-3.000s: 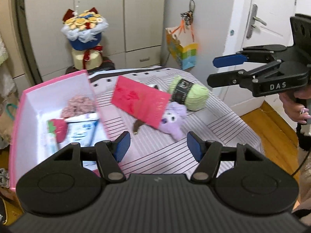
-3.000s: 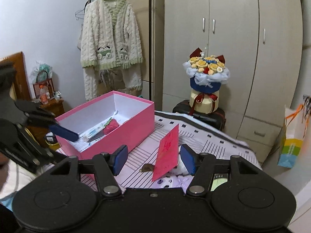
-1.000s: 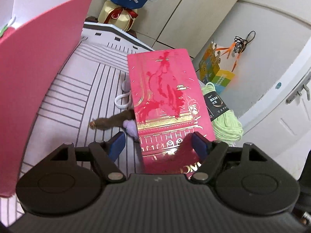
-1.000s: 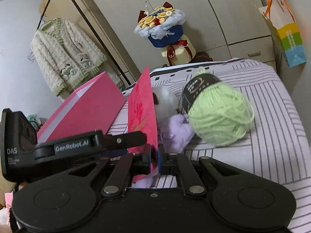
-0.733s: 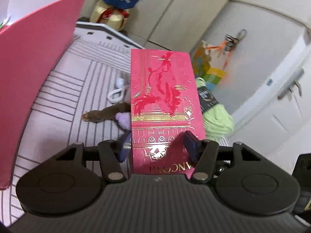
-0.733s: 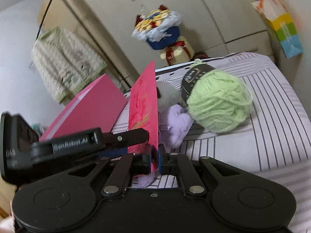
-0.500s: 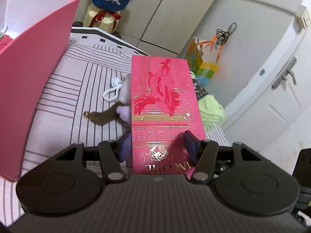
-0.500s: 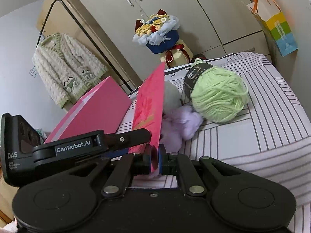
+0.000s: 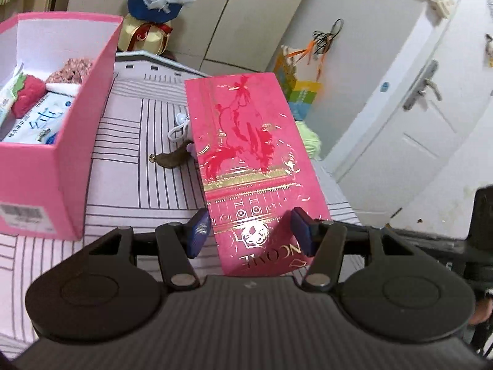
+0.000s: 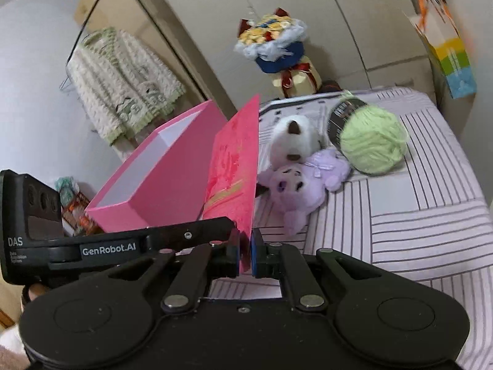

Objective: Organize soft objects
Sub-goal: 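Carry the red envelope into the pink box and open the left tool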

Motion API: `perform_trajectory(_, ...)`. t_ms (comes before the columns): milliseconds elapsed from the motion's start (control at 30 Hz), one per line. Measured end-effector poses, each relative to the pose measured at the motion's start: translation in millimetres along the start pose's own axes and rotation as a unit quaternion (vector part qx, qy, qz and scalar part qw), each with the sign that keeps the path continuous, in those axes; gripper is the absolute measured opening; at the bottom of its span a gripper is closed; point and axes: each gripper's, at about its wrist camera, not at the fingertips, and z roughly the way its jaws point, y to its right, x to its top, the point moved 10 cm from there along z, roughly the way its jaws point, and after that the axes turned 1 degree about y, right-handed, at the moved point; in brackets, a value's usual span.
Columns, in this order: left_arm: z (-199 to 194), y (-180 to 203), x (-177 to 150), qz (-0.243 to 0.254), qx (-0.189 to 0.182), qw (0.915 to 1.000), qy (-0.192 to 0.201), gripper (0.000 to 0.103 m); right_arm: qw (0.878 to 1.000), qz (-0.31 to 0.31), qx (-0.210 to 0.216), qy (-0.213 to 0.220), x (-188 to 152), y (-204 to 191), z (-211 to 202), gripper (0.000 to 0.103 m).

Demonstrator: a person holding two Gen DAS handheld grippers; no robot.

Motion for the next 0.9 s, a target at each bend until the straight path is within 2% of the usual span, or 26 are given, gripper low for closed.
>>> perform_trajectory(200,-39,7,6,0.013,-0.007,0.9994,0.030,0.057,0.999,-0.040,0.004,-0.002,11,-33,-19,0.009)
perform_trajectory(400,-72,-4,24,0.025,0.019,0.9975,0.063,0.057,0.998,-0.064,0.023,0.007,28,-66,-14,0.010)
perform_trajectory(667,-102,-44,59,0.021,0.058,0.9941,0.089,0.057,0.994,-0.082,0.071,0.005,56,-107,20,0.010)
perform_trajectory(900,-106,-98,85,0.002,0.087,0.9919,0.093,0.057,0.991,-0.084,0.101,-0.013,70,-136,73,0.010)
